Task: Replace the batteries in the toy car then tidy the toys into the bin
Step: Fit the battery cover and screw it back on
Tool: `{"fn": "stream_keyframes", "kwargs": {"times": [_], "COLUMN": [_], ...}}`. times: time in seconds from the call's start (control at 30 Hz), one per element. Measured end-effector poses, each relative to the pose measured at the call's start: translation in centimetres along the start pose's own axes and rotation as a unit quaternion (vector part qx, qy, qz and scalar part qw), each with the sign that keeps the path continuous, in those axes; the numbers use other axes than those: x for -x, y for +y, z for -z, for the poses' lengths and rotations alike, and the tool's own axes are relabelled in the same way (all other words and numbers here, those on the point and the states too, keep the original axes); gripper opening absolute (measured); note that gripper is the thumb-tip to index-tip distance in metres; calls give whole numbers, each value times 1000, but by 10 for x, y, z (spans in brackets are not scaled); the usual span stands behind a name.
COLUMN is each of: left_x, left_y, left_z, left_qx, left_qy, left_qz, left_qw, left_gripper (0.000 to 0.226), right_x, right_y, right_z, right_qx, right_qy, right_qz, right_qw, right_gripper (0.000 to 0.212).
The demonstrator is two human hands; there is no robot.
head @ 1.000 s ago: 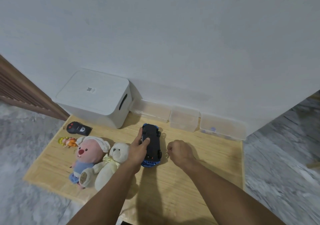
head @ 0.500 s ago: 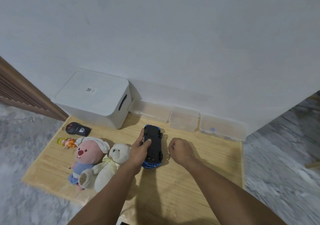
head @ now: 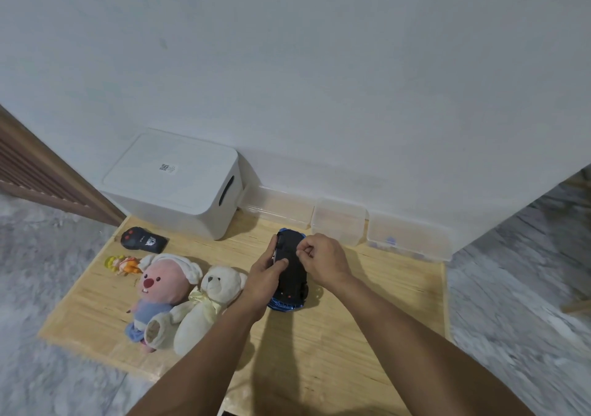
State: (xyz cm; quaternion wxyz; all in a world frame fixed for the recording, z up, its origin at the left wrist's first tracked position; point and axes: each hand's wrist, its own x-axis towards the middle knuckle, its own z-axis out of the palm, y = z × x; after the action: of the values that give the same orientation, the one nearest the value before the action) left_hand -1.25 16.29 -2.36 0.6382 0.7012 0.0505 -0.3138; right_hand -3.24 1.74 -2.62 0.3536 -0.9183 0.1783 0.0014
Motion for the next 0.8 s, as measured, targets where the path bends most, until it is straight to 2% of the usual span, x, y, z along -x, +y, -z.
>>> {"fn": "stream_keyframes", "kwargs": {"times": [0.37, 0.8], "left_x": [2, 0], "left_y": [-2, -2], "left_z": [-1, -8], "left_qx": [-15, 3], "left_qy": [-20, -38], "left_qz": [-10, 0], "left_qw": [1000, 999], "left_gripper": [58, 60], "right_x": [-6, -5], "right_y": [5, 5], "right_z": [15, 22], "right_qx": [-82, -54], "right_qy": [-55, -59], "right_qz": [-59, -96], "right_qw": [993, 992], "right_gripper": [3, 9]}}
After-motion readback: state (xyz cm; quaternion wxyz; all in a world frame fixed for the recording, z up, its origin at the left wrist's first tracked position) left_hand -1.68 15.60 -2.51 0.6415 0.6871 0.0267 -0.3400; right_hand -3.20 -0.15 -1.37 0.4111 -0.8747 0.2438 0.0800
